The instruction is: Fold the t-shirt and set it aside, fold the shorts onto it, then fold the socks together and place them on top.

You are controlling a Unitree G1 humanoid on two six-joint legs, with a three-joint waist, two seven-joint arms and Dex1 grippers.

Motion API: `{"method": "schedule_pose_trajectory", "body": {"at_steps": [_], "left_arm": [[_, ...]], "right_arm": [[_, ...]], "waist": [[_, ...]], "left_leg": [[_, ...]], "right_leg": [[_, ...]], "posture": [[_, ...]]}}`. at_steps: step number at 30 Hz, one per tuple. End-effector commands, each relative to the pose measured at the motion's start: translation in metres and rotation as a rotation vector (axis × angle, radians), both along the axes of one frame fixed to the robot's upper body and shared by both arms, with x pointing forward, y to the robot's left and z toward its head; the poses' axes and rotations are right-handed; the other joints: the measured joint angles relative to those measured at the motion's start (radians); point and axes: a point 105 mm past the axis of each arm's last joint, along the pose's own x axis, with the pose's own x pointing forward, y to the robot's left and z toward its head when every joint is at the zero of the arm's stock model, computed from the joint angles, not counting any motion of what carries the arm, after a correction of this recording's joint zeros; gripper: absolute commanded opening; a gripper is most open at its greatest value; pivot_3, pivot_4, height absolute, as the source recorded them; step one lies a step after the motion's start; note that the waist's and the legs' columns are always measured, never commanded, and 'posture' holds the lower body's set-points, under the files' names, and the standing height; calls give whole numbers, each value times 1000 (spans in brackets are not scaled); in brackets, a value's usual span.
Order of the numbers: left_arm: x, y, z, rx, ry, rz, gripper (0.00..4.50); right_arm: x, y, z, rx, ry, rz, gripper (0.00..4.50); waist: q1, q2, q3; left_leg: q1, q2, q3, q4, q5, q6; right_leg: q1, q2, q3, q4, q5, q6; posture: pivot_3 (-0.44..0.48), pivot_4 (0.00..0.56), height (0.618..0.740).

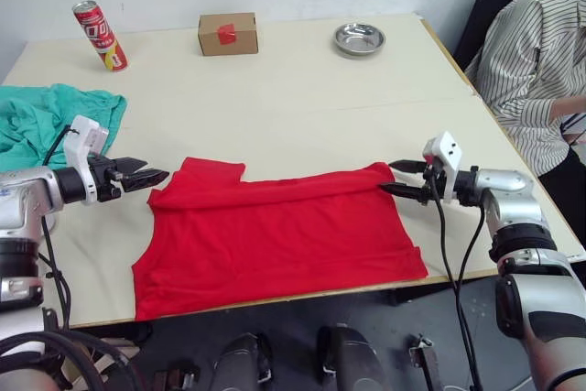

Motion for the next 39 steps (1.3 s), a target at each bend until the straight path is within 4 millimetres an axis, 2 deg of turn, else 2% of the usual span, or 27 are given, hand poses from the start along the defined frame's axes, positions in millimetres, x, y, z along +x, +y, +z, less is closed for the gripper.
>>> {"method": "schedule_pose_trajectory", "body": {"at_steps": [1, 6, 10, 14, 18, 24, 30, 33, 39], "left_arm": [[18, 0, -7, 46, 24, 53, 4071], [46, -22, -20, 86, 5, 66, 4071], [53, -40, -31, 113, 18, 7, 4071], [56, -51, -35, 118, 20, -32, 3197], [56, -54, -35, 114, 9, -53, 1897], [53, -54, -35, 106, -3, -79, 50], [48, -52, -41, 105, -3, -91, 50], [46, -53, -45, 107, -3, -96, 0], [43, -54, -49, 117, -6, -105, 0]], "right_arm": [[2, -7, 14, -33, -24, -3, 4443], [3, -7, 17, -41, -27, -1, 4443], [3, -7, 16, -72, -30, 5, 4443], [6, -6, 14, -134, -16, 10, 4500], [12, 3, 18, -108, 12, 20, 4500], [15, 6, 23, -52, 69, 12, 4500], [15, 4, 14, -103, 124, -2, 4500], [17, 8, 14, -101, 116, 0, 3872], [17, 9, 14, -106, 111, 8, 1697]], "waist": [[1, 0, 0], [3, -1, 0], [3, -1, 0], [4, -1, 0], [3, -1, 0], [2, -1, 0], [-1, -1, 0], [-1, -1, 0], [-1, -1, 0]], "left_leg": [[0, 0, 0, 0, 0, 0], [0, 0, 0, 1, 0, 0], [0, 0, 0, 1, 0, 0], [0, -1, 0, 2, 0, 0], [0, -1, 1, 2, 0, 0], [0, 0, 0, 2, 0, 0], [0, 0, 0, 2, 0, 0], [0, 0, 0, 2, 0, 0], [0, 0, 0, 2, 0, 0]], "right_leg": [[0, 0, 0, 0, 0, 0], [0, 0, 0, 0, 0, 0], [0, 0, 0, 1, 0, 0], [0, -1, 0, 2, 0, 0], [0, -1, 0, 2, 0, 0], [0, -1, -1, 2, 0, 0], [0, -1, 0, 2, 0, 0], [0, -1, 0, 2, 0, 0], [0, -1, 0, 2, 0, 0]], "posture": [[0, 150, 740], [0, 150, 740], [0, 150, 740], [0, 150, 740], [0, 150, 740], [0, 150, 740], [0, 150, 740], [0, 150, 740], [0, 150, 740]]}}
